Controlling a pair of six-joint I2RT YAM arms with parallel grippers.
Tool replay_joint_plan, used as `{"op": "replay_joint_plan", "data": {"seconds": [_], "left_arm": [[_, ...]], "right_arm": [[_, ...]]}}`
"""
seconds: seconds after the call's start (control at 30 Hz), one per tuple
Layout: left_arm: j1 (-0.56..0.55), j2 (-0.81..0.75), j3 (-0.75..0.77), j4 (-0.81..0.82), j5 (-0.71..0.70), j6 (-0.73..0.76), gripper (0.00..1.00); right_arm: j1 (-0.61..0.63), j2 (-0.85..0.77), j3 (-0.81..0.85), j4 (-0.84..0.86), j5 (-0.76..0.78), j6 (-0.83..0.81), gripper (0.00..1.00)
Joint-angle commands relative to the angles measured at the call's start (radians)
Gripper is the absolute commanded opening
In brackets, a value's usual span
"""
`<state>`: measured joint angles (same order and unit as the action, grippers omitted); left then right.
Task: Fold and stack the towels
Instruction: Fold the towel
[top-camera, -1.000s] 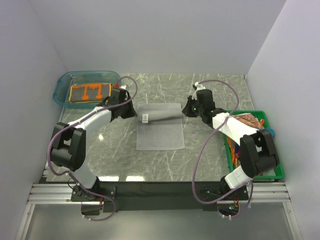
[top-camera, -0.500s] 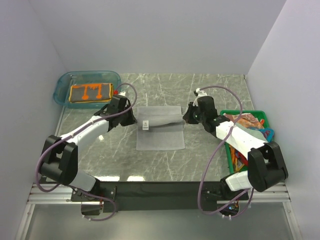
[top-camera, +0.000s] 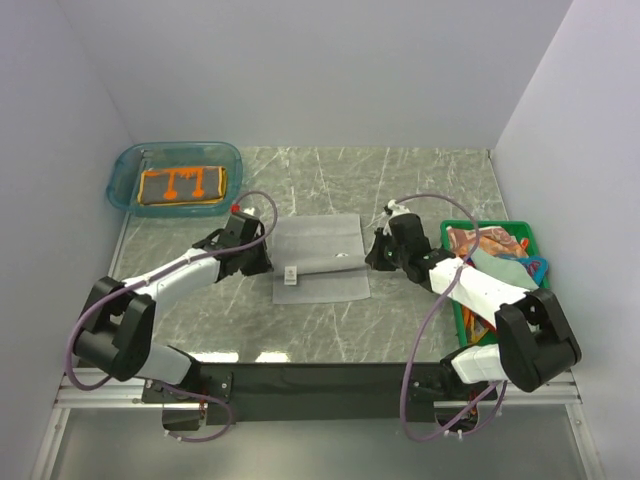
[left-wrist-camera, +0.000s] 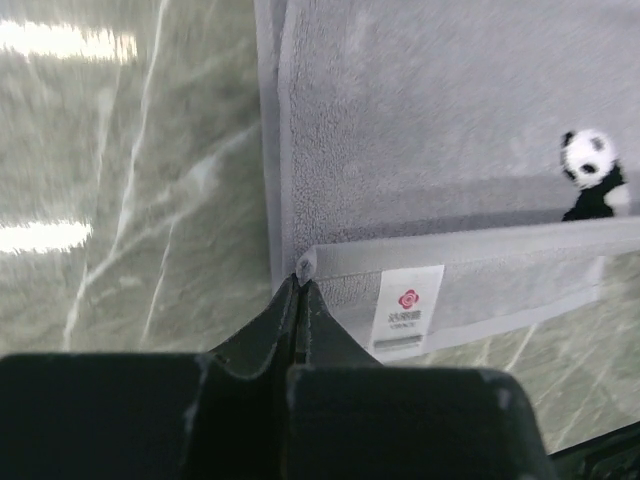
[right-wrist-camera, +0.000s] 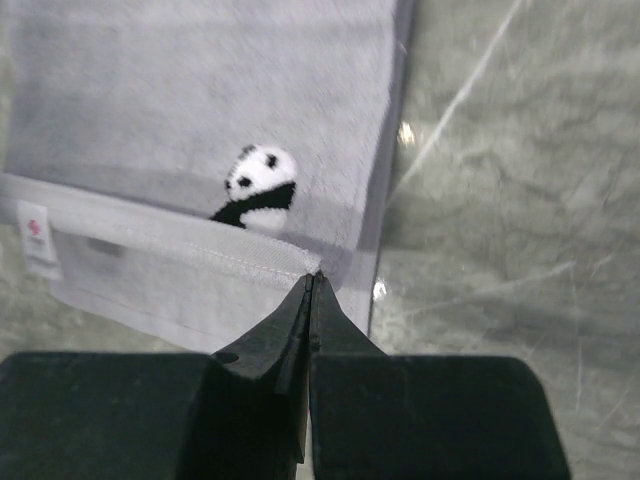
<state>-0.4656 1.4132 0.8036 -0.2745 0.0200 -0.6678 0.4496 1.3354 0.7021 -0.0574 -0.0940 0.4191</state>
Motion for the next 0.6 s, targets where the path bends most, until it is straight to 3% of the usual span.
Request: {"op": "replay_joint_plan", "data": {"seconds": [0.0,0.23,0.57], "left_arm": [[-0.011,0.015,-0.046,0.038,-0.017,-0.035,0.01],[-0.013,0.088,-0.086,0.07,-0.051,-0.056,0.01],[-0.021,0.177,-0.025,0.049,-0.1,-0.052,0.01]], "right_arm": [[0.005,0.031,-0.038,0.04,0.005,0.035,0.0],[0.0,0.203,-0.004,0.007,-0.039,0.069,0.0],[-0.012,0.26,0.053,-0.022,-0.016,0.061,0.0]]}}
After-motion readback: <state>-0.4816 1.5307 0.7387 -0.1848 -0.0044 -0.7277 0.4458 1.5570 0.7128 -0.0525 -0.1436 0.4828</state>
